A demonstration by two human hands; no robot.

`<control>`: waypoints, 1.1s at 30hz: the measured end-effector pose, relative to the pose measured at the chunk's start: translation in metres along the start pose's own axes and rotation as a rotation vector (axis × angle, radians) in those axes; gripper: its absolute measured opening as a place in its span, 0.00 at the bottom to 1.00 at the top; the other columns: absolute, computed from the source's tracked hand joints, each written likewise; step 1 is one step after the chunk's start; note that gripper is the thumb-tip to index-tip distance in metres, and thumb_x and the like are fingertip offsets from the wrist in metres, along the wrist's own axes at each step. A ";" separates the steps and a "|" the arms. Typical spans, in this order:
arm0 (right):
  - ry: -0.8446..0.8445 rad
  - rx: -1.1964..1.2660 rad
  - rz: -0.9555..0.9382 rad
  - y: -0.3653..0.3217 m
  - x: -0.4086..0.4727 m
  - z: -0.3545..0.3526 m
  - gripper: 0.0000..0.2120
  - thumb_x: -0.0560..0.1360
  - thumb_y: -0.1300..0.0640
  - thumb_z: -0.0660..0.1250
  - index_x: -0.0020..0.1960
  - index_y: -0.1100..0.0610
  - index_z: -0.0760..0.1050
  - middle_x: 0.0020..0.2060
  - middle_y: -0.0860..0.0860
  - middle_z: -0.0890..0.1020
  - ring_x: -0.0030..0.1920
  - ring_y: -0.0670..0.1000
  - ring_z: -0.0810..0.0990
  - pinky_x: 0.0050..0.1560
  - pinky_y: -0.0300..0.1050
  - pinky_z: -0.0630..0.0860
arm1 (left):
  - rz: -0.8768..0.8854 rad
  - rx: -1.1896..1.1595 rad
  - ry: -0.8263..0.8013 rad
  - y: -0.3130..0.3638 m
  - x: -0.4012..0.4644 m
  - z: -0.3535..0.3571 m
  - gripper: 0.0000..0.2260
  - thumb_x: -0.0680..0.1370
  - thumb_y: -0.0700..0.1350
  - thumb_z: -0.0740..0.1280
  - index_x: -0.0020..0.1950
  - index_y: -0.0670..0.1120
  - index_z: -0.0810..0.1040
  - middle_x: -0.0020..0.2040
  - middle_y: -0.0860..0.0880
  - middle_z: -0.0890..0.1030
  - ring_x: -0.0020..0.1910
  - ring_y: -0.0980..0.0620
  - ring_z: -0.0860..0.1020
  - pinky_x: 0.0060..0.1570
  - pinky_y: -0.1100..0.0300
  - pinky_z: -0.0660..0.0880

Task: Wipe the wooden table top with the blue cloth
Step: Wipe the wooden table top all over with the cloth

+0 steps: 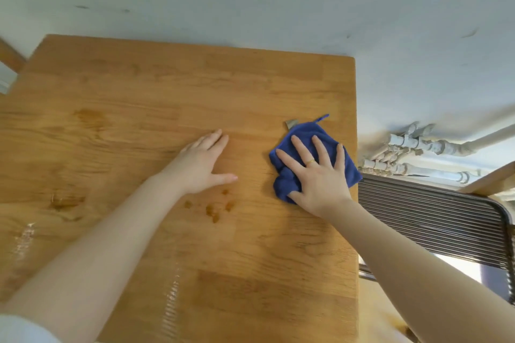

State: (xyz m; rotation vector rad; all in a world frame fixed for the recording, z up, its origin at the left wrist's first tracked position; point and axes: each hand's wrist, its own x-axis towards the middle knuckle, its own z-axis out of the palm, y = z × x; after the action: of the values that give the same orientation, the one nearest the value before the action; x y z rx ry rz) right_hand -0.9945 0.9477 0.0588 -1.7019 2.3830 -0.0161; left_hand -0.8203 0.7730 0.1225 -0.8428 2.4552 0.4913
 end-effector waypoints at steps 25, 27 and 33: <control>0.003 0.073 0.169 -0.042 0.113 -0.013 0.26 0.79 0.46 0.51 0.75 0.42 0.48 0.77 0.49 0.46 0.75 0.60 0.42 0.69 0.69 0.37 | -0.197 0.076 0.067 -0.053 -0.004 0.021 0.54 0.65 0.69 0.66 0.76 0.49 0.36 0.76 0.49 0.35 0.76 0.50 0.40 0.75 0.54 0.42; -0.016 0.063 0.094 -0.055 0.088 -0.010 0.28 0.78 0.46 0.53 0.75 0.43 0.46 0.77 0.49 0.44 0.75 0.59 0.40 0.69 0.69 0.36 | -0.193 0.076 0.071 -0.052 -0.003 0.020 0.55 0.64 0.70 0.67 0.76 0.49 0.37 0.76 0.48 0.35 0.76 0.50 0.41 0.75 0.54 0.42; -0.068 0.020 -0.108 -0.087 0.044 -0.001 0.32 0.76 0.44 0.57 0.75 0.42 0.44 0.77 0.48 0.43 0.75 0.58 0.40 0.68 0.67 0.34 | -0.197 0.046 0.084 -0.051 0.000 0.020 0.55 0.64 0.68 0.69 0.77 0.48 0.39 0.77 0.47 0.36 0.76 0.49 0.42 0.75 0.53 0.44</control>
State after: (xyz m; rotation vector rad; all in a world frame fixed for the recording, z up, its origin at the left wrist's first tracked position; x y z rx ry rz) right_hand -0.9267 0.8776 0.0642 -1.7913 2.2330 0.0005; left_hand -0.7809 0.7445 0.0978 -1.0927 2.4153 0.3322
